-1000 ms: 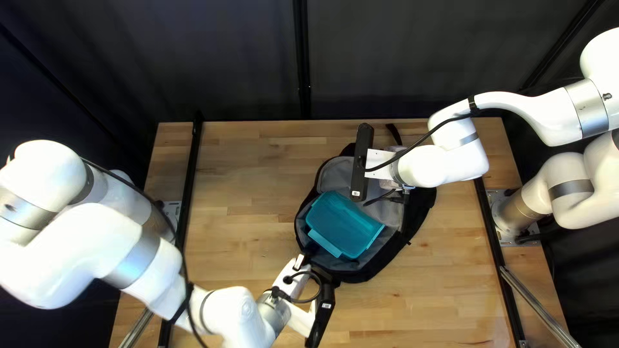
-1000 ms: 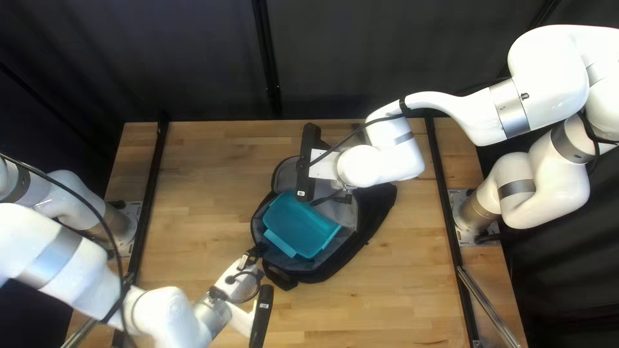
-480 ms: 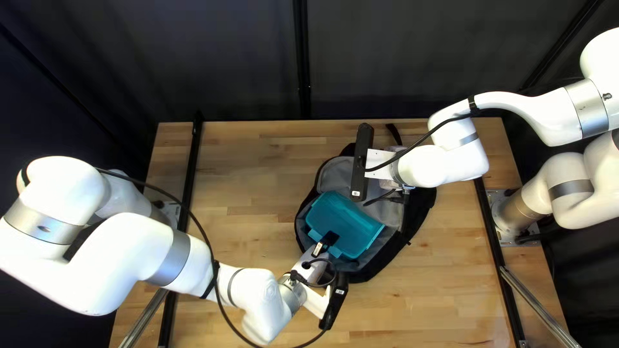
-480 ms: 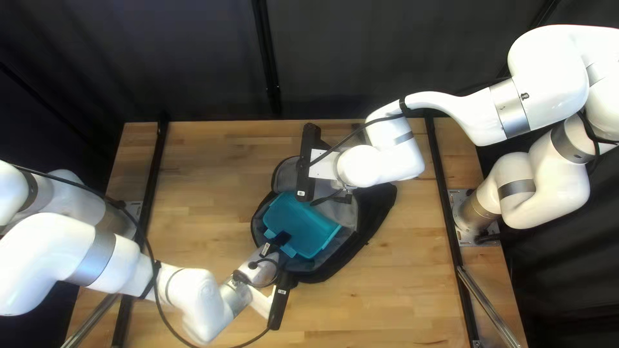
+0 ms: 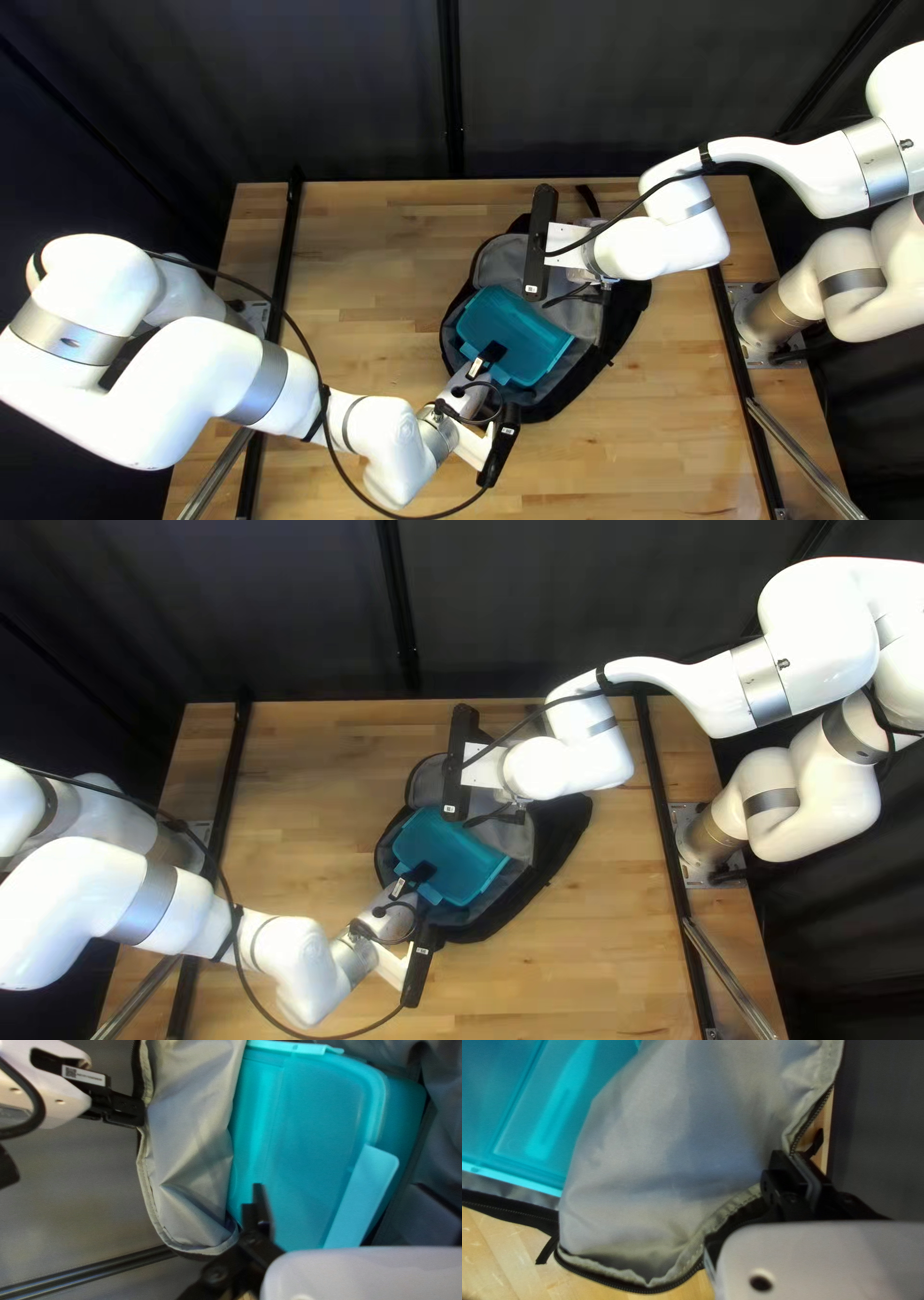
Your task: Remove a lunch box from a kids backpack
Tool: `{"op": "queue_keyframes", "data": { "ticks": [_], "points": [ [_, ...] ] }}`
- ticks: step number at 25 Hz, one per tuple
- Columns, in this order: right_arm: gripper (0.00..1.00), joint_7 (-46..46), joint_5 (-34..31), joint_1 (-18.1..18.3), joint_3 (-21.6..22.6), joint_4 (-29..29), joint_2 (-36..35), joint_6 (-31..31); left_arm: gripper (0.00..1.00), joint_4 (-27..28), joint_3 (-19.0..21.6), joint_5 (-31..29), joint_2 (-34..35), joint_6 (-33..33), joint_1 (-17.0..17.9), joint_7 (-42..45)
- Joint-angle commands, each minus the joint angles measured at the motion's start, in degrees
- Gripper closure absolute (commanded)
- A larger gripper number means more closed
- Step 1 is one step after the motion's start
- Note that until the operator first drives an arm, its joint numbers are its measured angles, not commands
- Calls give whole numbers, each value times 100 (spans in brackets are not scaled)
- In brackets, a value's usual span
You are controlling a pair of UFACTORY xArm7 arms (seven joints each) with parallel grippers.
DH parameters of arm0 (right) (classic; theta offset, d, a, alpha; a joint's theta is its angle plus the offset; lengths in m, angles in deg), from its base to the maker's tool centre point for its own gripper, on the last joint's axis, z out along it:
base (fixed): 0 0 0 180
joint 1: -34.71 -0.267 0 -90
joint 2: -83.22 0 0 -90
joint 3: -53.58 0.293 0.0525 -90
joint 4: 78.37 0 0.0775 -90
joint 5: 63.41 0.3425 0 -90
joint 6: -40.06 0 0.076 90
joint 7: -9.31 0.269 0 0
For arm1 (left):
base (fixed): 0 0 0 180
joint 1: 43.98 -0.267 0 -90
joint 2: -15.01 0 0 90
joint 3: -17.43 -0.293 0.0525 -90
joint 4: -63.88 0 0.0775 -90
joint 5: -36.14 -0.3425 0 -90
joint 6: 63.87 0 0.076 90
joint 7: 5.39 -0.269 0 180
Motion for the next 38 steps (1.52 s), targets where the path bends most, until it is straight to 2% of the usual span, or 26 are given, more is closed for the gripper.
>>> {"op": "queue_keyframes", "data": {
  "ticks": [1, 13, 19, 24, 28, 38],
  "points": [
    [100, 0, 0, 0, 0, 0, 0, 0, 100, -1, 18, 15, -55, 53, 43, -36],
    [100, 0, 0, 0, 0, 0, 0, 0, 100, 126, 99, 200, -324, 223, 126, -520],
    [100, 0, 0, 0, 0, 0, 0, 0, 100, 333, 139, 608, -857, 906, 262, -1350],
    [100, 0, 0, 0, 0, 0, 0, 0, 100, 737, 203, 989, -947, 1476, 345, -1857],
    [100, 0, 0, 0, 0, 0, 0, 0, 100, 923, 282, 1071, -1042, 1846, 486, -2024],
    [100, 0, 0, 0, 0, 0, 0, 0, 100, 1714, 649, 1705, -1043, 3552, 1038, -2338]
  ]
}}
